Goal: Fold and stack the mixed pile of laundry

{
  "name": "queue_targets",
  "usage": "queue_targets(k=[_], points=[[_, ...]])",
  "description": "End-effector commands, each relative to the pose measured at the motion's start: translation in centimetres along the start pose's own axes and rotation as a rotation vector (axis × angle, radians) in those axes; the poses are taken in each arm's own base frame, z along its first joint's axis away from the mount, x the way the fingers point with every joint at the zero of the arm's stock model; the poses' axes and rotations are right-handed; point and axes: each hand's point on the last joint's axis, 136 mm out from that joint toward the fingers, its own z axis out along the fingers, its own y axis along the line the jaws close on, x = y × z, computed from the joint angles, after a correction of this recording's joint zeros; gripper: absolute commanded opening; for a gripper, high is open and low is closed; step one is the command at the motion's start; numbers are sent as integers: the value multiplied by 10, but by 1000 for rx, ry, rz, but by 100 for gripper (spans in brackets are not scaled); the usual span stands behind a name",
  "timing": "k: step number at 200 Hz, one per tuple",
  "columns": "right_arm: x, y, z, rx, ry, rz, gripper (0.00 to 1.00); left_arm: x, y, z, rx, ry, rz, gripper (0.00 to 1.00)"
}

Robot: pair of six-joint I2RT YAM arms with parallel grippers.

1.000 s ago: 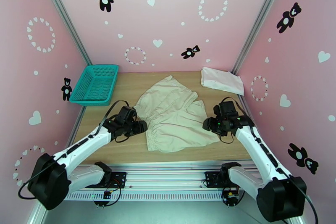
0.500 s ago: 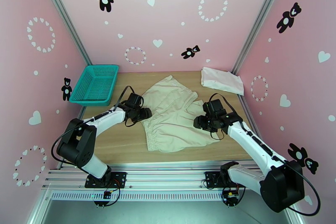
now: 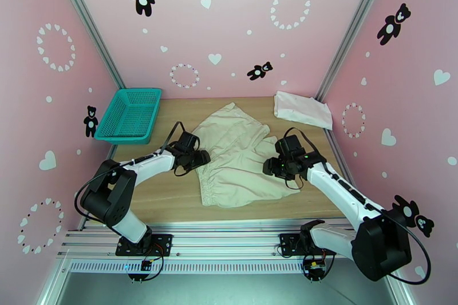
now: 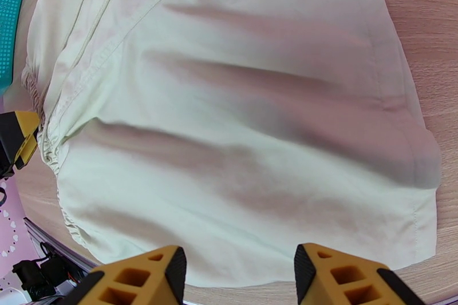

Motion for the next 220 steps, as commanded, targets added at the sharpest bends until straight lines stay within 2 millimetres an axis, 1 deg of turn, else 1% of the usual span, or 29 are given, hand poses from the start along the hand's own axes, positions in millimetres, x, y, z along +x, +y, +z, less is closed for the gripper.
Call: queue_targets(k=[1,25,46,79,104,112,114,120,133,143,160,168,170,173,190,211,220], points=[[4,-1,3,-4,1,-6,55,-1,-8,1,27,-20,-32,66],[4,-2,3,-3,-1,-8,56,3,-10,-7,25,-32,-59,75],[3,-1,3,-6,-6,-12,56,7,-9,-13,18,-50,-75,76],[4,1,7,-16,5,-10,56,14,-2,-7,10,-38,-112,76],[5,0,6,-17,4,-14,56,13,-3,-5,14,-54,-132,77],[5,0,6,-15,3,-15,56,9,-7,-5,31,-70,-138,74],[5,0,6,-15,4,-16,56,14,1,-2,19,-63,-140,73],[5,0,6,-16,4,-16,56,13,-1,-1,36,-75,-141,68],[6,0,6,-18,5,-16,56,2,-11,-5,89,-132,-136,56],[6,1,5,-22,3,-17,56,-8,-20,-12,116,-174,-119,52],[6,1,4,-22,4,-17,56,-20,-30,-24,131,-217,-89,50],[6,0,3,-22,-2,-19,56,-19,-26,-25,110,-218,-79,49],[6,0,2,-22,-3,-19,56,-24,-33,-29,122,-231,-74,49],[6,0,2,-20,-5,-19,56,-27,-36,-32,126,-238,-69,49],[6,0,1,-20,-9,-17,56,-30,-39,-39,125,-248,-63,49],[6,1,2,-28,-10,-14,56,-30,-42,-40,143,-249,-59,55],[6,1,2,-27,-9,-14,56,-29,-41,-37,142,-240,-59,56]])
